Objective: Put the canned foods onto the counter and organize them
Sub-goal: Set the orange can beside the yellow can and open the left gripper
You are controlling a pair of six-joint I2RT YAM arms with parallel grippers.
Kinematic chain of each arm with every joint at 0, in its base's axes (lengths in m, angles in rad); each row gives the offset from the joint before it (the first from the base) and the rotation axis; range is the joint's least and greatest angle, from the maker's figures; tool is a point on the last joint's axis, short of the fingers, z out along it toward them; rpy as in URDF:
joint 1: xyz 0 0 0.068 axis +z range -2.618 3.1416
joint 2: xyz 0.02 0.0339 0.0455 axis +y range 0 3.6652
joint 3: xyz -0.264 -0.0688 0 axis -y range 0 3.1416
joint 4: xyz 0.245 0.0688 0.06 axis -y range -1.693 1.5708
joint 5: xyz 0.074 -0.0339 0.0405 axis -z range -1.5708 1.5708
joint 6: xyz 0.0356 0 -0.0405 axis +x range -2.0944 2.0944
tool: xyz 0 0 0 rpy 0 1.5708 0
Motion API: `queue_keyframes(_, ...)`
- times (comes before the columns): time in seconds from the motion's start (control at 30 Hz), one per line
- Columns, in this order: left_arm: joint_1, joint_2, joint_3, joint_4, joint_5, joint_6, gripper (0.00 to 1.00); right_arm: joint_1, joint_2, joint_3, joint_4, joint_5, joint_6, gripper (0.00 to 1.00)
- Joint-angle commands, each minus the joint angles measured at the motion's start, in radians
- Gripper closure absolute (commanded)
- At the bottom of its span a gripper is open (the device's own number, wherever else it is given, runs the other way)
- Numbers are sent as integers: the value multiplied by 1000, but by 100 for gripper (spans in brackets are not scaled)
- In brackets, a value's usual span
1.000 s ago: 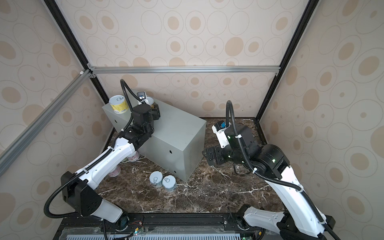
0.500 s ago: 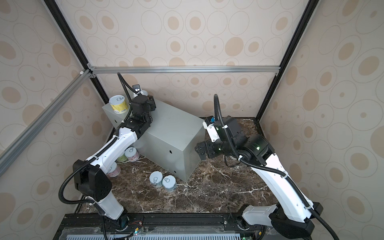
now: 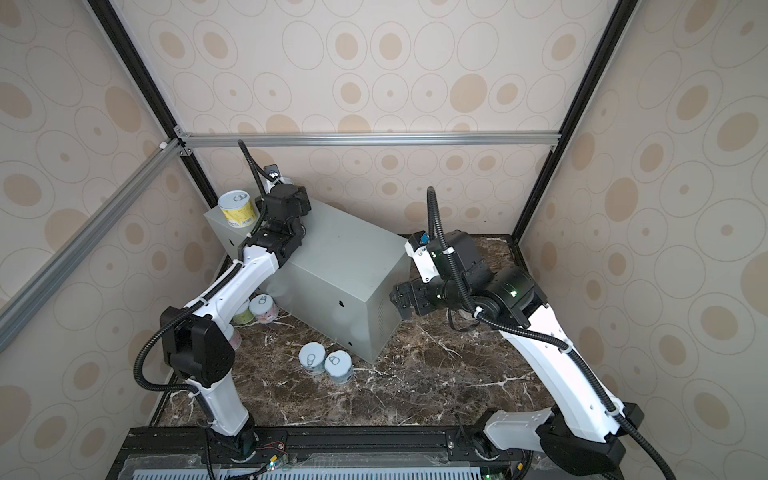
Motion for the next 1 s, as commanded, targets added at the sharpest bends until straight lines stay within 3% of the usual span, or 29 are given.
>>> queue_keyframes(0.0, 11, -21, 10, -7, -7, -19, 11, -6, 7, 22, -7, -9, -15, 0)
queue_keyframes(0.37, 7, -82, -63, 18, 37, -38, 4, -9, 11, 25, -6, -12, -10, 0)
queue_keyframes(0.97, -72, -161, -44, 46, 29, 81, 1, -9, 9, 40, -17, -3, -2, 0)
